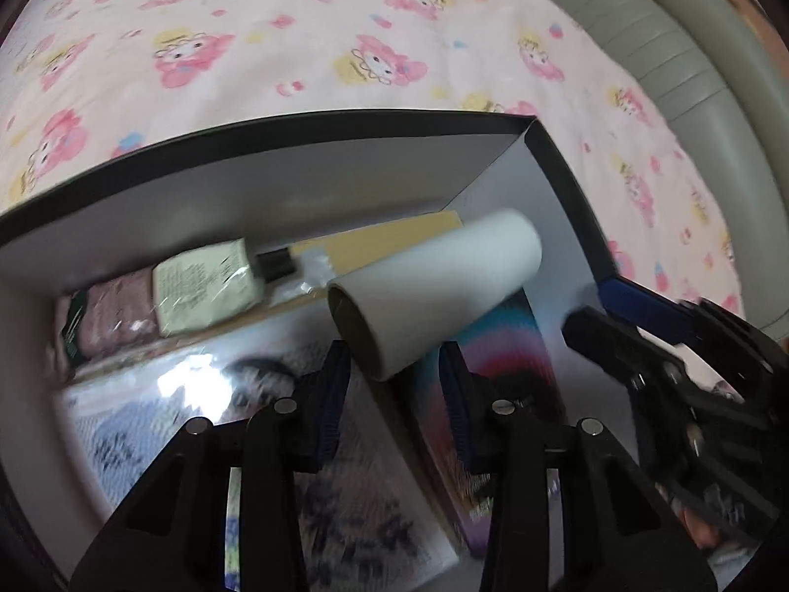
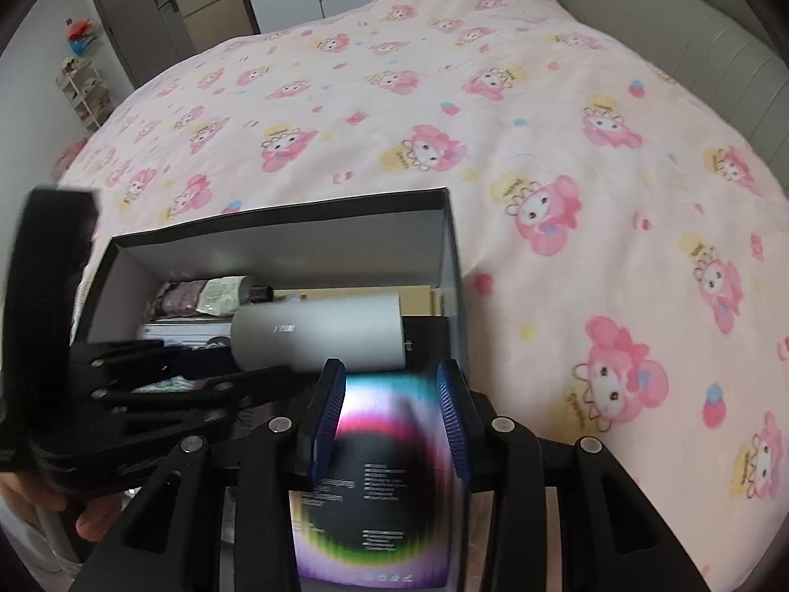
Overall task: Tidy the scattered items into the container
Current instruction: 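Lower the lint-roller into the box and open the left tool, then move the open left tool over the corn-shaped snack bag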
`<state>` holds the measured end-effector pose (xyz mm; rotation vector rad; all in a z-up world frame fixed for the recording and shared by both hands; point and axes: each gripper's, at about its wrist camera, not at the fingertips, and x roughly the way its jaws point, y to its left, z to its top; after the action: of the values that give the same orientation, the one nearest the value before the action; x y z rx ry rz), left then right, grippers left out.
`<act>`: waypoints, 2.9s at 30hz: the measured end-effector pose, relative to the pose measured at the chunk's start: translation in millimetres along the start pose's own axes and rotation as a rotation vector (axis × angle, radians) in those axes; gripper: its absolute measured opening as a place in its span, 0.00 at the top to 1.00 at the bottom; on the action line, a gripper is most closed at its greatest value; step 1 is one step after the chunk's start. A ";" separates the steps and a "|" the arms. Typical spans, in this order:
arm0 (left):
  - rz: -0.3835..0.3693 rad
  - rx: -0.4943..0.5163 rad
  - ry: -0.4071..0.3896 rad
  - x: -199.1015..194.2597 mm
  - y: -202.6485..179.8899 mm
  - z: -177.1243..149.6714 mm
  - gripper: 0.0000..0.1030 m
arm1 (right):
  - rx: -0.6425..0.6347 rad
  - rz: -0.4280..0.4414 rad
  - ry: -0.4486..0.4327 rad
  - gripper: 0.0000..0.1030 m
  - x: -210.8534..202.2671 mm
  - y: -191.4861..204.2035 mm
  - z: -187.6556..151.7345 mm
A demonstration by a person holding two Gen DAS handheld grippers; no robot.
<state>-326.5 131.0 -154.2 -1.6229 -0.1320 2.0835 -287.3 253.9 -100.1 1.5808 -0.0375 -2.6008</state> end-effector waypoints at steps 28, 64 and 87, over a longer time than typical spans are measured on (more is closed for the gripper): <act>-0.029 0.012 -0.276 -141.4 -4.4 -94.9 0.56 | 0.029 0.142 -0.132 0.61 -68.4 52.7 -47.8; 0.137 -0.157 -0.463 -273.8 68.5 -282.2 0.56 | -0.208 0.347 -0.156 0.61 -146.7 221.3 -149.5; 0.166 -0.538 -0.515 -251.1 231.4 -336.9 0.56 | -0.448 0.341 -0.024 0.61 -53.2 354.9 -130.7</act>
<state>-43.1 -253.9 -113.8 -1.3481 -0.8143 2.7223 -122.0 -90.2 -87.9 1.2587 0.2352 -2.1717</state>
